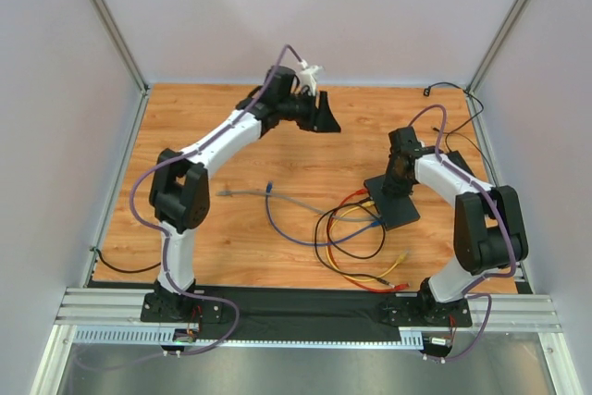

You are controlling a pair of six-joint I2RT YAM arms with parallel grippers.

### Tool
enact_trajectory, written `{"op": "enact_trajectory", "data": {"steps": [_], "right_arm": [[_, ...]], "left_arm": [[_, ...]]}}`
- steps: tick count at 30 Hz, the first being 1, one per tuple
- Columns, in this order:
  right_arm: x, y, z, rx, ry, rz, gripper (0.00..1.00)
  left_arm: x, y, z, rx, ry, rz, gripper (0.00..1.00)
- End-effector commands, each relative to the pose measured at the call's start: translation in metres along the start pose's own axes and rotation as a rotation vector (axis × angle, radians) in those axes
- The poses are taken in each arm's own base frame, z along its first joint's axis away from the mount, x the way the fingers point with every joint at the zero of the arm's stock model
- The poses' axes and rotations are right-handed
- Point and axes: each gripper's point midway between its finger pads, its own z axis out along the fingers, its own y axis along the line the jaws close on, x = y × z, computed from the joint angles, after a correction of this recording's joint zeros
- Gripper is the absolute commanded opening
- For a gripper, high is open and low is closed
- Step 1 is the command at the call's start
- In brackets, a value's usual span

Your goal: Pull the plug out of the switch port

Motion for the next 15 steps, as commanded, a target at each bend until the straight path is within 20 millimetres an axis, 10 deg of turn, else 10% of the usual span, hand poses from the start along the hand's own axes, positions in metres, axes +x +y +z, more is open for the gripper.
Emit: {"op": "enact_trajectory", "data": {"steps": [1,15], "right_arm": [[0.014,-0.016,-0.002,0.025,0.035,0.007,0.32],[0.026,-0.026,0.009,0.002,0.075,0.033,0.31]], "left_arm": [[0.034,-0.022,0.028,0.096,0.088,0.029,0.54],[0.123,-0.024,0.091,0.294,0.305,-0.120,0.53]]}}
